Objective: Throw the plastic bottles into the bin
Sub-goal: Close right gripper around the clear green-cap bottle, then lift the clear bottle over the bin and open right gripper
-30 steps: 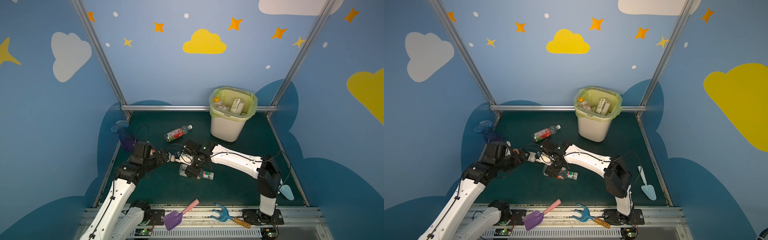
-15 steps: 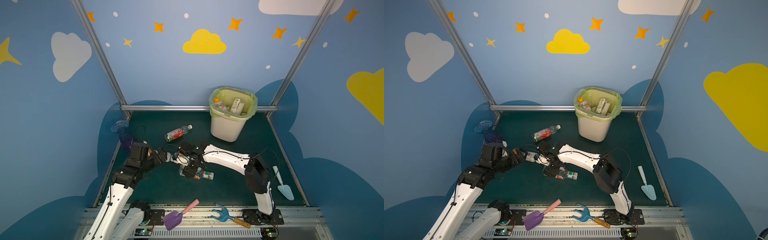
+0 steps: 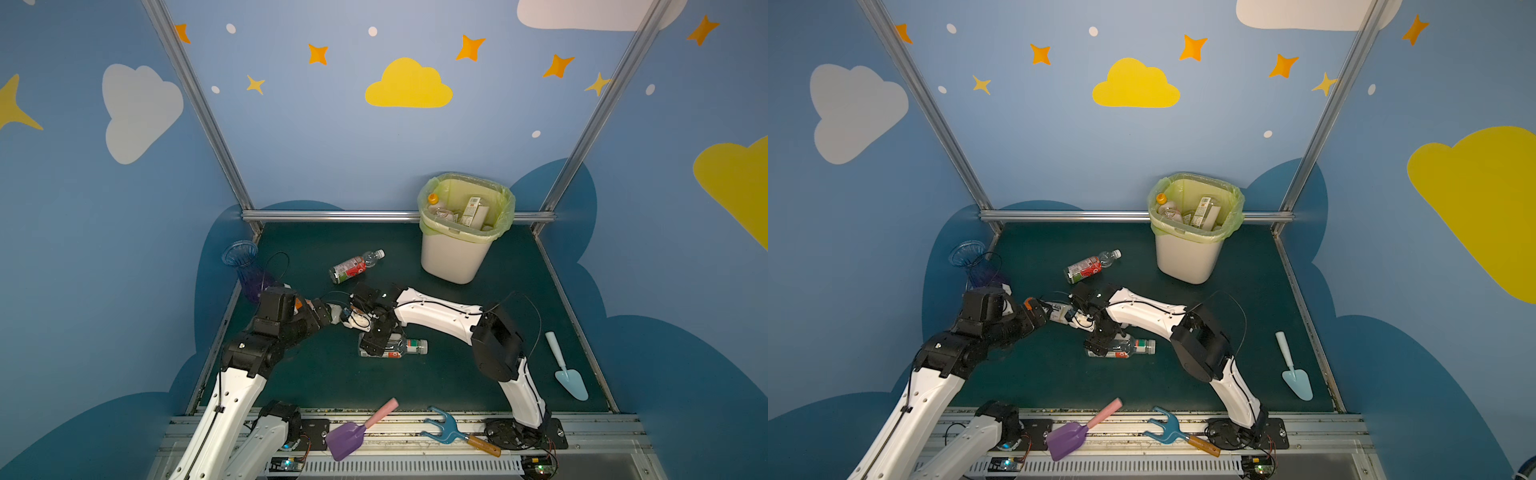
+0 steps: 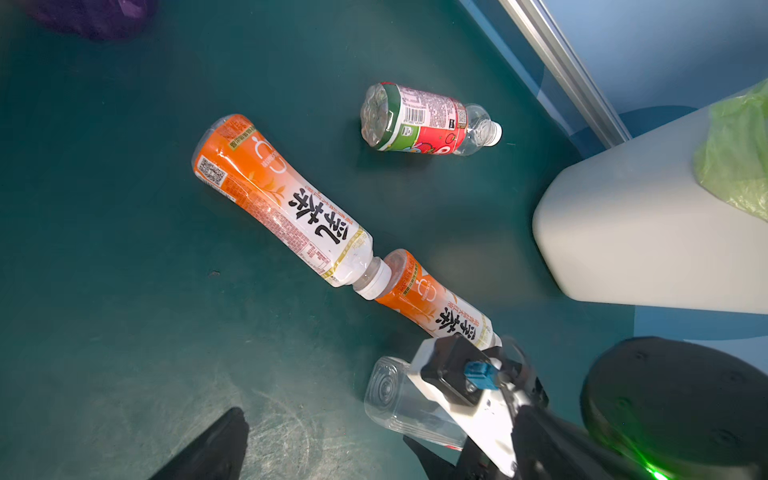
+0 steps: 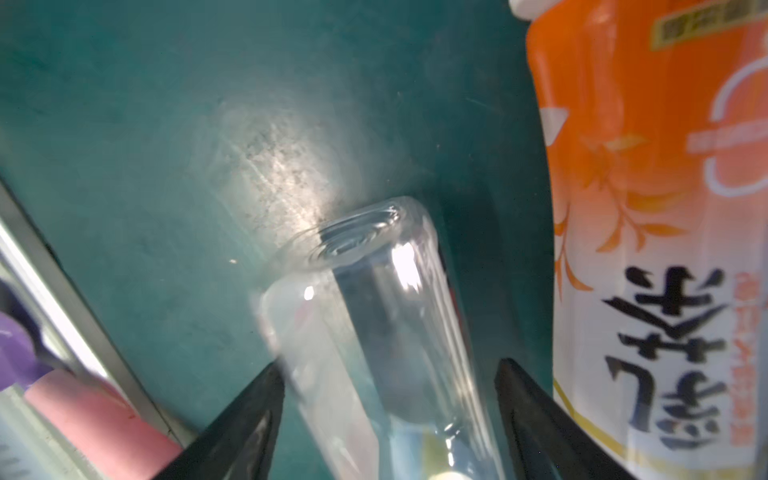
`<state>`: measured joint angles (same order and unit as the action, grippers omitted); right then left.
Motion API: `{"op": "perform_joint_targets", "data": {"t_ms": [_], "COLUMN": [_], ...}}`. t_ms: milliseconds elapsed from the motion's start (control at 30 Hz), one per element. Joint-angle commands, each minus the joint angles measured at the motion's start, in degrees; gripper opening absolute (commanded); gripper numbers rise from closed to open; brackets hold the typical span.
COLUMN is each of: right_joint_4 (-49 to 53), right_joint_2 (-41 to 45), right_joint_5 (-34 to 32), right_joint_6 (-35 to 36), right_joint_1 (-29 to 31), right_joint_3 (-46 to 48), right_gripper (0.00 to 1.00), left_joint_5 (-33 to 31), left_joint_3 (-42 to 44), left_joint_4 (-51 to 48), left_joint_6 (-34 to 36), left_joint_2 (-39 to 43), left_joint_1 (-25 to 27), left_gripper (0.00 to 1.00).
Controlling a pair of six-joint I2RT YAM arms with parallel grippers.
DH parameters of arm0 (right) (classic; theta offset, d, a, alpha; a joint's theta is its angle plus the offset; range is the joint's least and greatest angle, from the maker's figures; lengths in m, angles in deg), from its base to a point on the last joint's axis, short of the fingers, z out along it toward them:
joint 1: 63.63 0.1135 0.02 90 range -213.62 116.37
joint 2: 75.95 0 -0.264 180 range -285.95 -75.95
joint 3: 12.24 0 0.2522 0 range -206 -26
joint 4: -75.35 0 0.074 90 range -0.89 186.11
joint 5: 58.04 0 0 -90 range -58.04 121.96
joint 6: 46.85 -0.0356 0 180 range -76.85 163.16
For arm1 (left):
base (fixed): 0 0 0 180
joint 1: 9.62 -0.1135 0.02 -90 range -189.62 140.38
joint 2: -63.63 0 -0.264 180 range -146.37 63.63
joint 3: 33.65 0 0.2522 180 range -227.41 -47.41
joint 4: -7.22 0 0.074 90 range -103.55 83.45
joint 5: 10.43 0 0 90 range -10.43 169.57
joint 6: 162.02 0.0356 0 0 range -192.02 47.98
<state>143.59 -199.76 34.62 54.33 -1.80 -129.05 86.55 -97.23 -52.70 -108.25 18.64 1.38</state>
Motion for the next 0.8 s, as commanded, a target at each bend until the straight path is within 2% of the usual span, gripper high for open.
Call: {"op": "perform_joint_targets", "data": {"t_ms": [0, 100, 233, 433, 767], "right_joint_4": [1.89, 1.84, 1.04, -0.61, -1.65], "right_joint_2": [-1.74, -1.74, -0.77, 4.29, 18.51], "right_joint_5": [-1.73, -1.22, -0.81, -0.90, -3.18], "right_joint_6": [-0.28, -0.28, -0.58, -1.96, -3.34], "right_joint_1": [-0.53, -0.89, -1.00, -1.22, -3.32], "right_joint_3": [-1.11, -0.61, 0.59, 1.44, -0.35], "right_gripper": [0.82, 0.81, 0.67, 0.55, 0.50], "left_joint_5": [-0.31, -0.30, -0.39, -0.48, -0.08], "left_joint_3": [-1.70, -1.69, -1.90, -2.55, -4.48], "left_joint_4": [-0.43, -0.35, -0.43, -0.76, -0.91], "left_joint_6": [1.09, 1.20, 1.13, 1.33, 1.43], "left_joint_2": [0.05, -0.05, 0.00, -0.01, -0.45], "left_joint_1": [-0.19, -0.28, -0.42, -0.55, -0.63], "left_gripper": [1.00, 1.00, 1.00, 1.00, 1.00]}}
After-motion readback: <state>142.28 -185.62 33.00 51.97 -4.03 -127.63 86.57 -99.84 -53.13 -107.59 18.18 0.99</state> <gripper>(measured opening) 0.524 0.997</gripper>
